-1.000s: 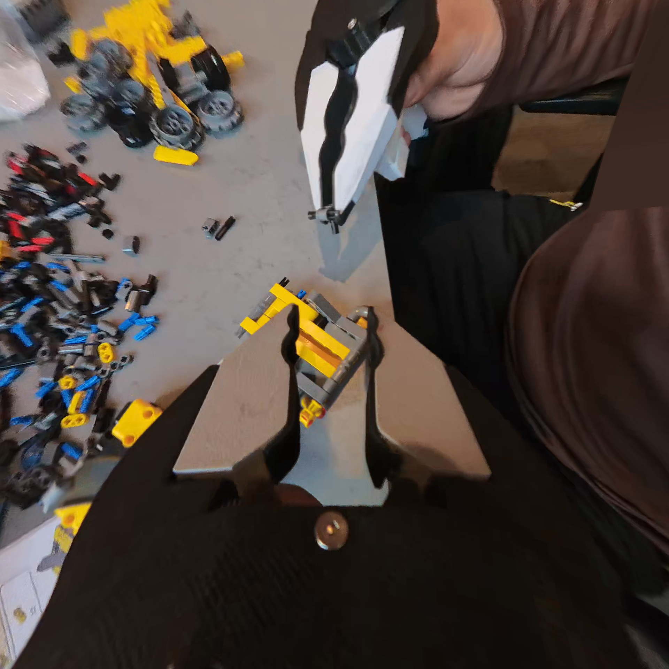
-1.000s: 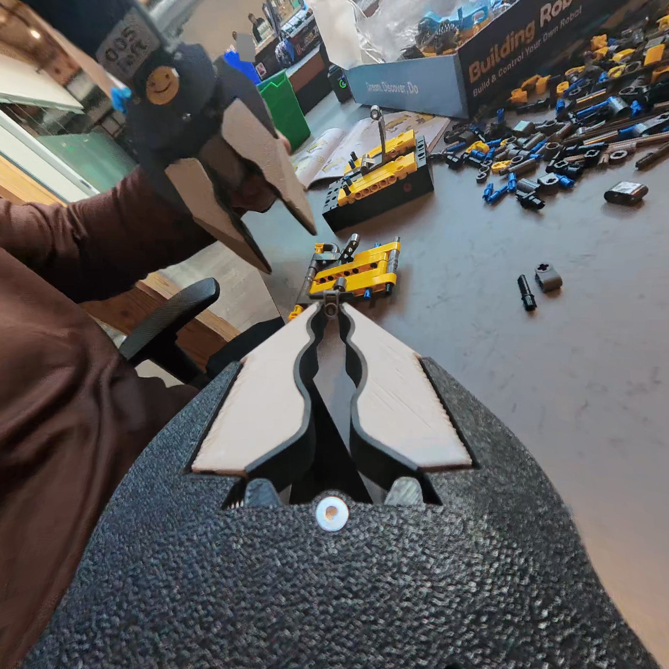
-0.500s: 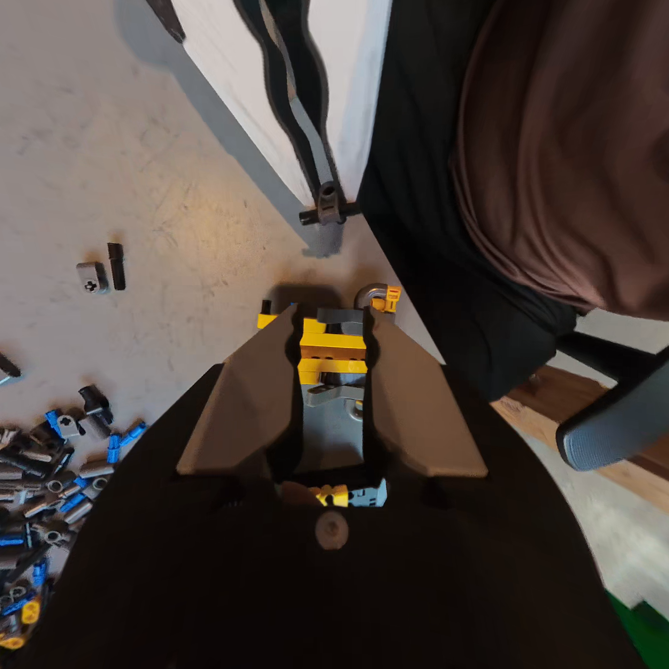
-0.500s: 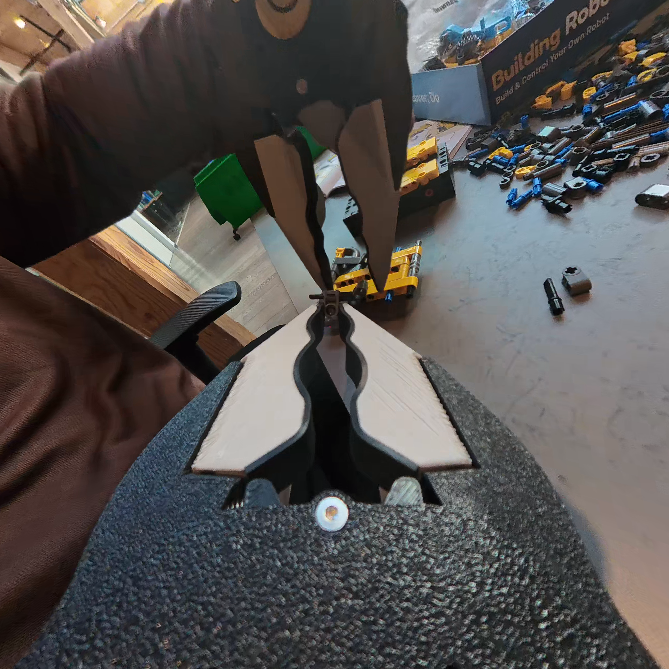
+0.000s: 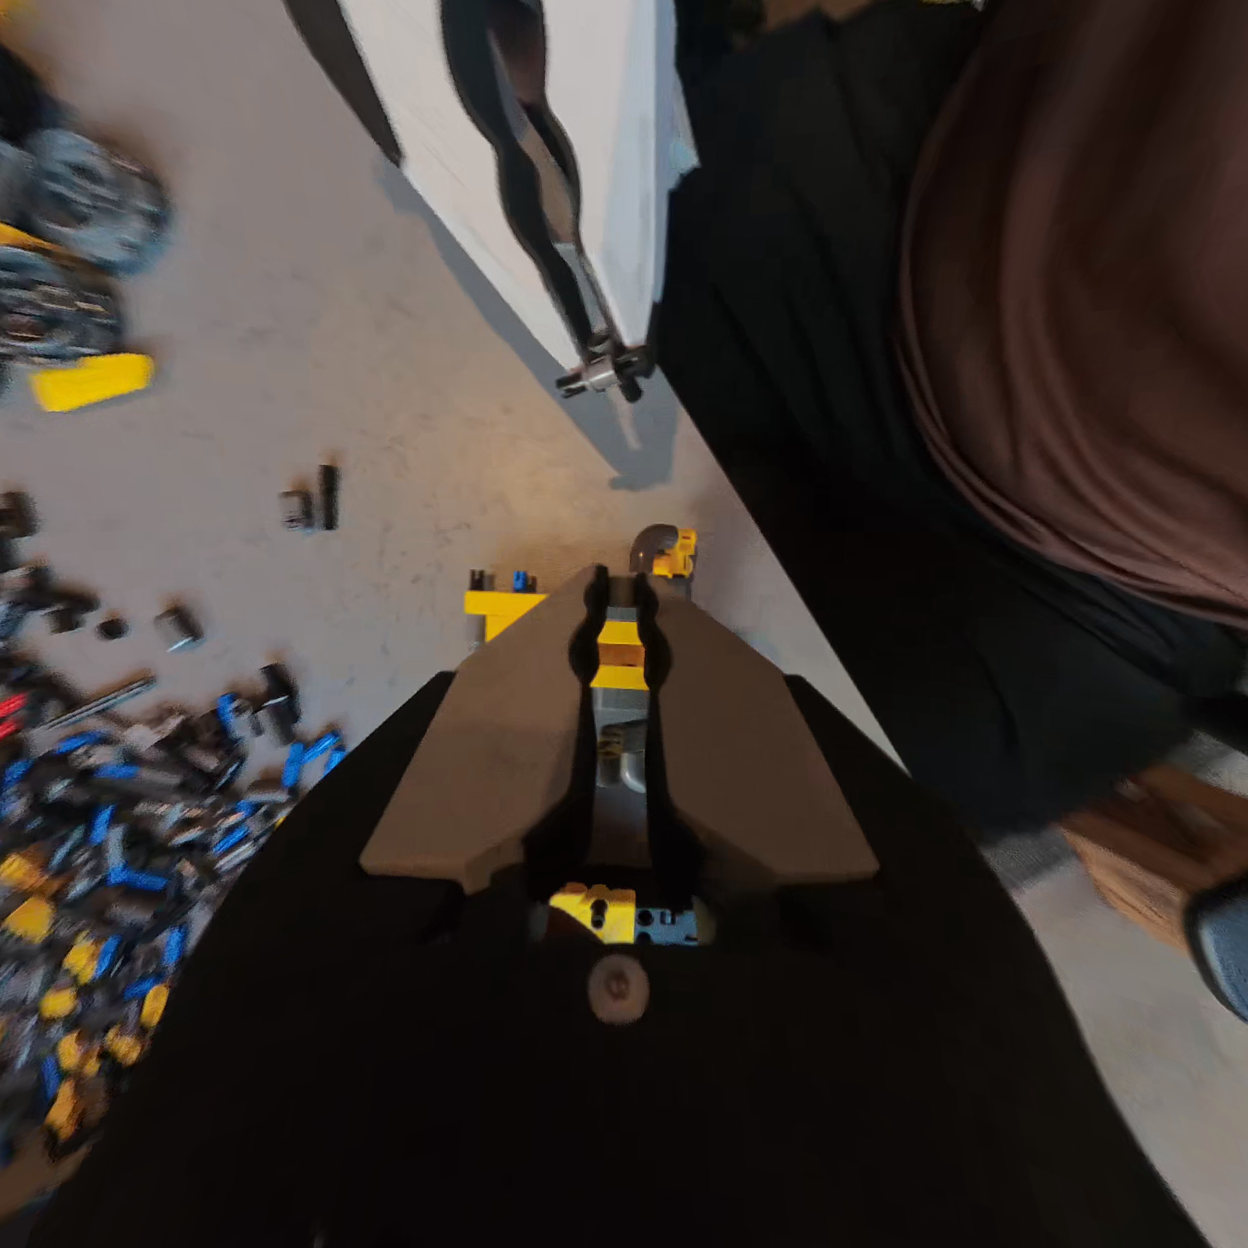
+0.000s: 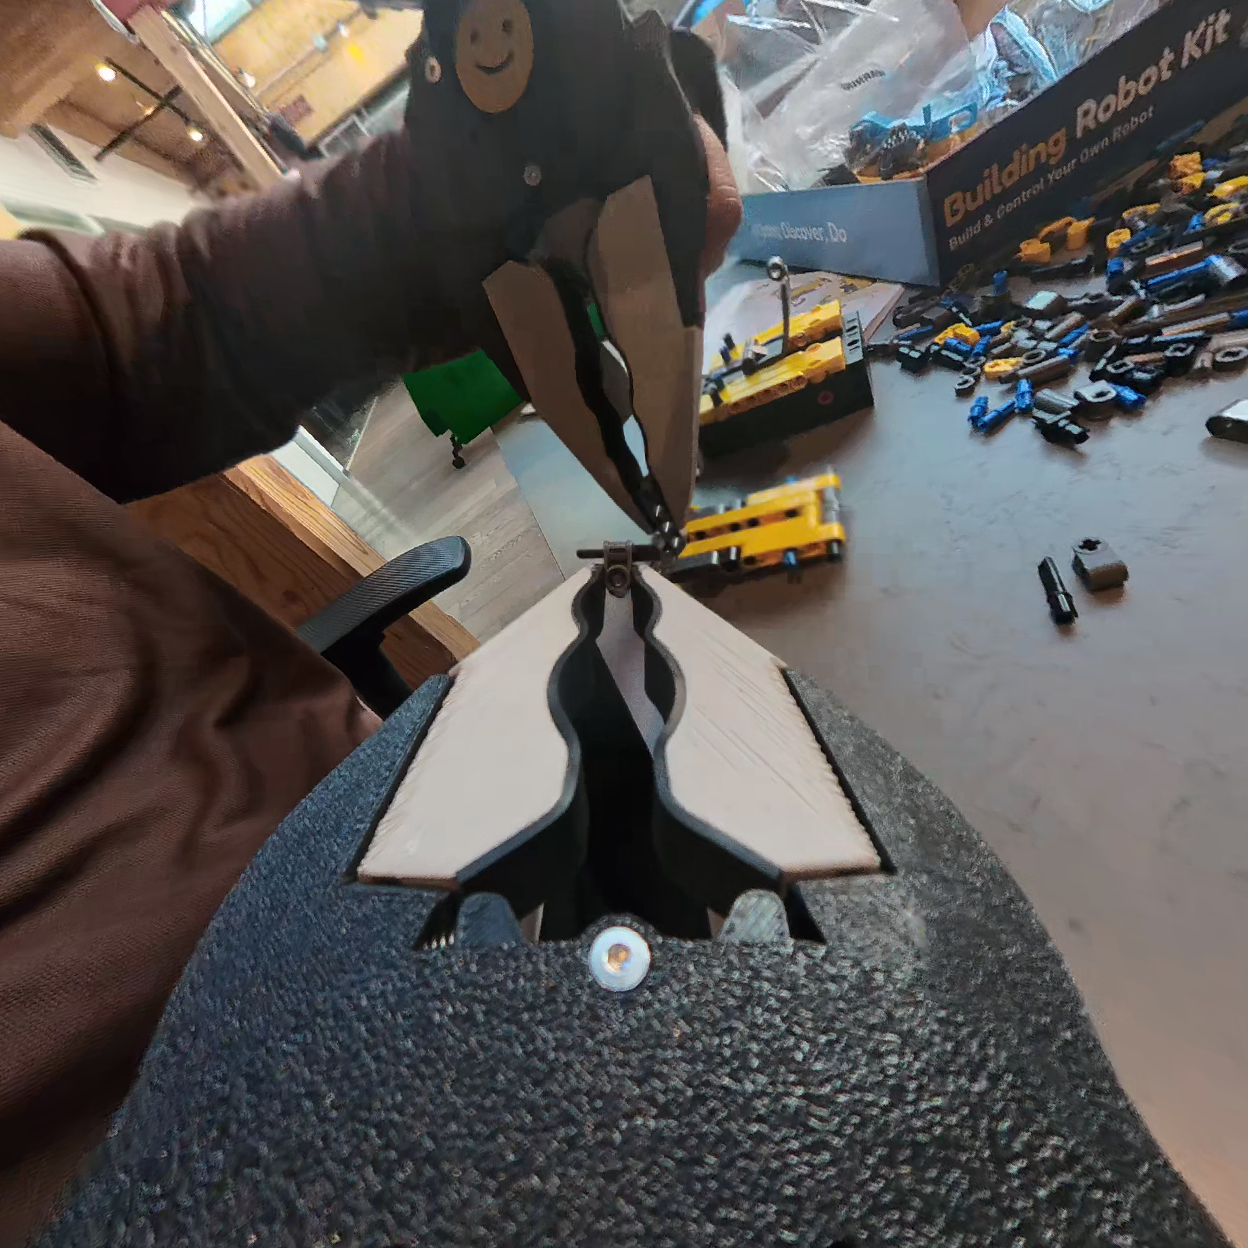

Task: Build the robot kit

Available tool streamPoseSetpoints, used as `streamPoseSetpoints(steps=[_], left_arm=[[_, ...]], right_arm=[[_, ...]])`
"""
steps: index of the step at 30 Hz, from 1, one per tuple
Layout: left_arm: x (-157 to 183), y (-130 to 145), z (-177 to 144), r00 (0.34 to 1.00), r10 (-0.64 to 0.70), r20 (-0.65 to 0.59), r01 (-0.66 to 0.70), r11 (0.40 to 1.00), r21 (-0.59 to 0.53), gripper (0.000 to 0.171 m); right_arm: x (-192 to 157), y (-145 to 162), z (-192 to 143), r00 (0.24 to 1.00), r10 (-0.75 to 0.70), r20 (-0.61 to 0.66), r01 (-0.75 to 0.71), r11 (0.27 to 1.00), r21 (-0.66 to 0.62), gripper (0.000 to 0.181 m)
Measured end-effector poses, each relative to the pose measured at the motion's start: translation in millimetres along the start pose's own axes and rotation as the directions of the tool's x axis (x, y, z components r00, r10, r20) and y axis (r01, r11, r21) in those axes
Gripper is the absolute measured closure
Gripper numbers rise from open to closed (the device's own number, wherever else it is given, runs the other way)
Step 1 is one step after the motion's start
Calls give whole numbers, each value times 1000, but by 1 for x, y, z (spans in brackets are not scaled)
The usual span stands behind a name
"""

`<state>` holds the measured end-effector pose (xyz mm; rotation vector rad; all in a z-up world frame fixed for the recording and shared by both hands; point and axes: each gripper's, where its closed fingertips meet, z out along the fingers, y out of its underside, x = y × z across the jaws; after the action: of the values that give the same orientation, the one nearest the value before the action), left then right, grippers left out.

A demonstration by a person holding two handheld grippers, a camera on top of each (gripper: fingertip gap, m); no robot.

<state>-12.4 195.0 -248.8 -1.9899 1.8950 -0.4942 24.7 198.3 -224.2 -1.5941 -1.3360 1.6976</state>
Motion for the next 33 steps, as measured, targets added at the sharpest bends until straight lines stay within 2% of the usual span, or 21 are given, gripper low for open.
streamPoseSetpoints(steps=[3,6,9,15,21,27,31,33], left_arm=[[-1,-13,-20,982,-20,187,-8,989,148,166],[4,-20,-31,946,-75,317,-20,958,286,166],[13,-22,-35,913,-133,386,-29,922,387,166],[31,-28,-33,874,-197,445,-72,852,518,167],[40,-30,-30,867,-222,446,-104,795,598,166],[42,-28,-28,866,-246,436,-108,759,642,167],[42,-25,-28,867,-267,421,-100,734,672,167],[42,-24,-30,865,-276,418,-104,718,688,167]], right_arm=[[-6,-8,2,999,-30,33,29,999,43,177],[-12,-15,6,996,-33,79,27,996,79,177],[-19,-20,10,992,-40,120,28,995,100,177],[-43,-23,14,965,-100,243,79,992,97,177],[-52,-24,20,935,-10,354,-21,996,85,178],[-47,-19,29,949,-53,311,31,997,75,178],[-43,-15,35,958,-185,218,170,982,87,178],[-42,-15,37,941,-298,163,282,953,114,178]])
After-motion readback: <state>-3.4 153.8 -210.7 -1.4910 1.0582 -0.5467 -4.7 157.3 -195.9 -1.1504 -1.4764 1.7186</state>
